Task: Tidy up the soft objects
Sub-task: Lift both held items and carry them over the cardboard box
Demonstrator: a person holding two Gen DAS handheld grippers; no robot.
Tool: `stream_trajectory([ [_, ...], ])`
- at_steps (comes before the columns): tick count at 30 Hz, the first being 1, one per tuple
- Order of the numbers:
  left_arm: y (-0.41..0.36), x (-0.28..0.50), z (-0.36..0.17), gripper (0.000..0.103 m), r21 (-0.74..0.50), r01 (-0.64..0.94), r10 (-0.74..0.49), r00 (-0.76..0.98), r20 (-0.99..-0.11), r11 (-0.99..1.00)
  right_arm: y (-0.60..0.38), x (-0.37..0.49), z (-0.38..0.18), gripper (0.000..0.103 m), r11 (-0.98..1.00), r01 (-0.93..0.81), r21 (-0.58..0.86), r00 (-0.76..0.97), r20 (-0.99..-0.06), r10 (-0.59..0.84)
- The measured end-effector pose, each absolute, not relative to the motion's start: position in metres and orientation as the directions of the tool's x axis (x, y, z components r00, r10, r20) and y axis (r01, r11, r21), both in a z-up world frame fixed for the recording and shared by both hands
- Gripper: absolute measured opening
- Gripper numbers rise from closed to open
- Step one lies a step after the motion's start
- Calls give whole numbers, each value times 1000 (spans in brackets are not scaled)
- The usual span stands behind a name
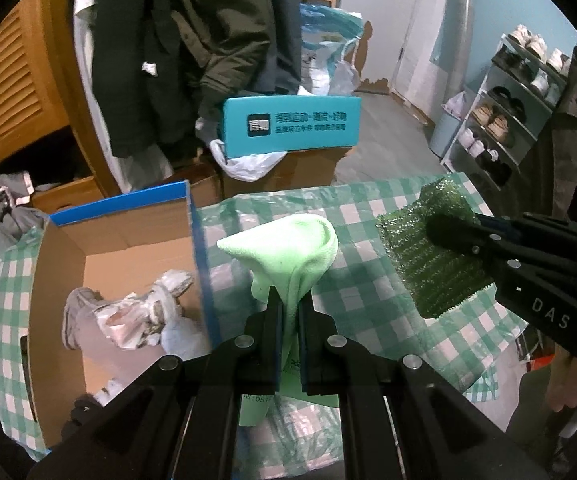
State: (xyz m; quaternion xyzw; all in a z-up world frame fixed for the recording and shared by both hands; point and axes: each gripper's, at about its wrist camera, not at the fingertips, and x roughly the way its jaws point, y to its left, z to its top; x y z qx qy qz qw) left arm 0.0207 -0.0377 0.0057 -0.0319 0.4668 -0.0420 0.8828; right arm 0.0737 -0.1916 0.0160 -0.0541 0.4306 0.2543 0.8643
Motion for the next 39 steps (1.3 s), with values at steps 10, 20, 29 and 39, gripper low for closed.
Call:
stream_trajectory([
  [10,3,6,13,7,-97,-21,-66,586,-807,995,-143,67,27,12,824,-553,120,482,-761,434],
  [20,64,-4,9,7,-112,-138,-8,593,-805,984,-89,62,34,12,775,-619,129,447,-754,482],
  [29,113,-8,-8,7,-127,-242,34,568,-822,962,-39,63,20,12,728,-670,144,378,-778,502],
  [39,137,-10,-29,7,-107,-296,67,522,-850,949,7,64,-6,12,688,-709,155,298,-818,492],
])
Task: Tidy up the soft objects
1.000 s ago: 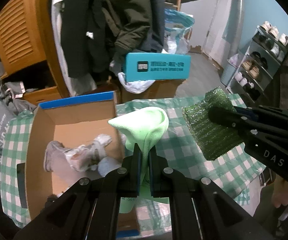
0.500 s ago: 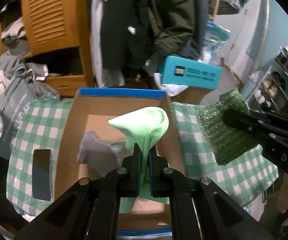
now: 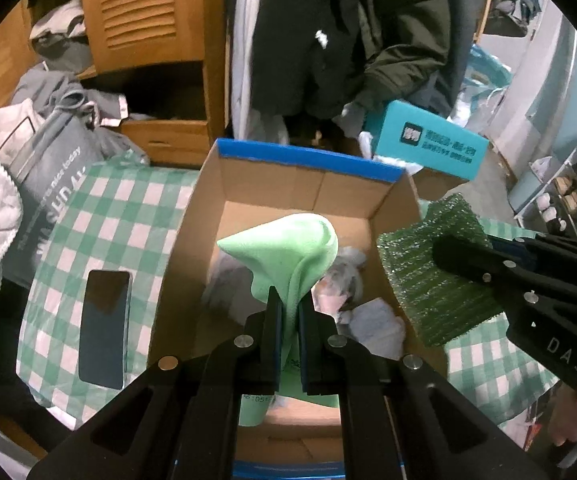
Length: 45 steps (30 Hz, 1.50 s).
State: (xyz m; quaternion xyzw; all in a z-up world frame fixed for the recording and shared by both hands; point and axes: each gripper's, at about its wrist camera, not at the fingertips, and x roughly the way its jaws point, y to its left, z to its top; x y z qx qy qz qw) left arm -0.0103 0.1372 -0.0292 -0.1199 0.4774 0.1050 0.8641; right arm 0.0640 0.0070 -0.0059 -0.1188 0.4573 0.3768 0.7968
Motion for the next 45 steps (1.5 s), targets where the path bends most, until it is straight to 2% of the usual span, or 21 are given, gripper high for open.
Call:
stream_trajectory([
  [6,141,-12,-35,12,-74,-310,94,494,-864,948,21,67,-19,12,666,-723,181,243,-836,492],
  [8,142,-13,-34,17,-72,-313,98,495,-864,947,23,68,-21,14,662,-725,189,230,-841,491],
  [10,143,-13,-32,29,-71,-316,102,498,-861,946,25,68,-23,17,656,-729,193,216,-845,489],
  [12,142,-14,-29,37,-63,-321,114,503,-857,945,25,68,-23,26,657,-730,185,215,-851,479],
  [13,141,-15,-27,39,-61,-318,116,508,-853,946,26,68,-24,28,659,-730,182,218,-852,477],
  [20,137,-20,-12,48,-61,-305,117,531,-839,950,16,70,-11,44,667,-720,192,237,-835,497],
  [26,133,-24,4,55,-78,-301,113,568,-815,951,3,68,5,51,681,-705,197,265,-817,512],
  [35,119,-29,24,69,-68,-277,120,608,-785,959,-29,63,28,58,717,-670,193,328,-789,519],
  [45,88,-33,39,78,-31,-233,127,629,-767,972,-69,57,44,62,759,-630,164,402,-767,500],
])
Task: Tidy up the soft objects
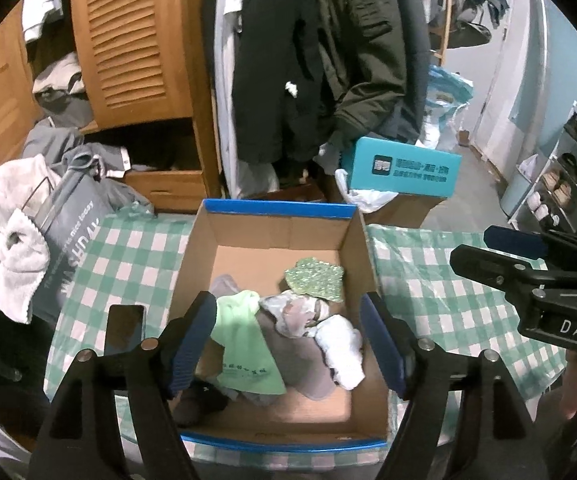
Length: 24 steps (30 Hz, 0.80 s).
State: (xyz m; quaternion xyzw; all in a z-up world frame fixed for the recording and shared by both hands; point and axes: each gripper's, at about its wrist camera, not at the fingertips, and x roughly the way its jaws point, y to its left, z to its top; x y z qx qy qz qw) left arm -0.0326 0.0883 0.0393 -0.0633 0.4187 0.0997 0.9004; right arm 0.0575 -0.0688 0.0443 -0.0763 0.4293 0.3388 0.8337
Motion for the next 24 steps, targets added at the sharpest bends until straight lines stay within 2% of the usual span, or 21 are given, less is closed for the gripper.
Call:
stream_trajectory([
  [7,75,-34,44,87,-9,-225,142,645,-751,974,-93,51,53,63,772,-612,171,427,-751,504],
  [24,66,-23,34,87,2,-240,154,617,-772,971,-117,43,38,64,799,-587,128,462,-758,460],
])
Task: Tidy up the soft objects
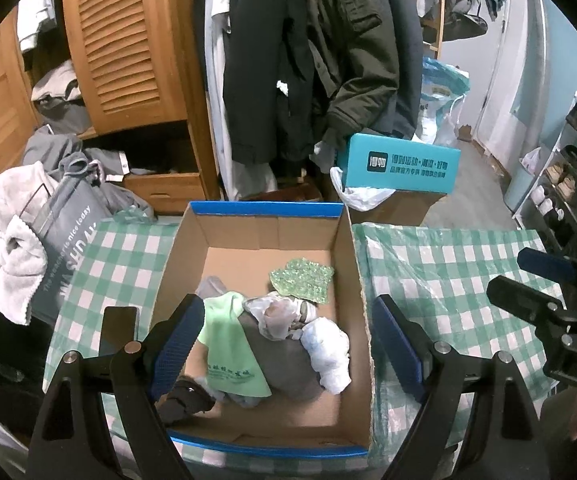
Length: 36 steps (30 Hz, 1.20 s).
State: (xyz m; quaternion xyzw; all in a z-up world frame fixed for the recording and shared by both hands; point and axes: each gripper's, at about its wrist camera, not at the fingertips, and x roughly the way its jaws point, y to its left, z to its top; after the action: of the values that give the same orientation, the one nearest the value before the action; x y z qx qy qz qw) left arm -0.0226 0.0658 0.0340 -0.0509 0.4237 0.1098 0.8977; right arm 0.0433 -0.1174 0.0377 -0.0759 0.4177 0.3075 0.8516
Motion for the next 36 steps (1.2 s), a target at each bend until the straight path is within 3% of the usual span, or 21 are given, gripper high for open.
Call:
stream_trajectory([
  [36,62,-22,28,87,49,-245,190,595,-781,968,-123,45,29,64,807,-577,126,456,-770,446],
])
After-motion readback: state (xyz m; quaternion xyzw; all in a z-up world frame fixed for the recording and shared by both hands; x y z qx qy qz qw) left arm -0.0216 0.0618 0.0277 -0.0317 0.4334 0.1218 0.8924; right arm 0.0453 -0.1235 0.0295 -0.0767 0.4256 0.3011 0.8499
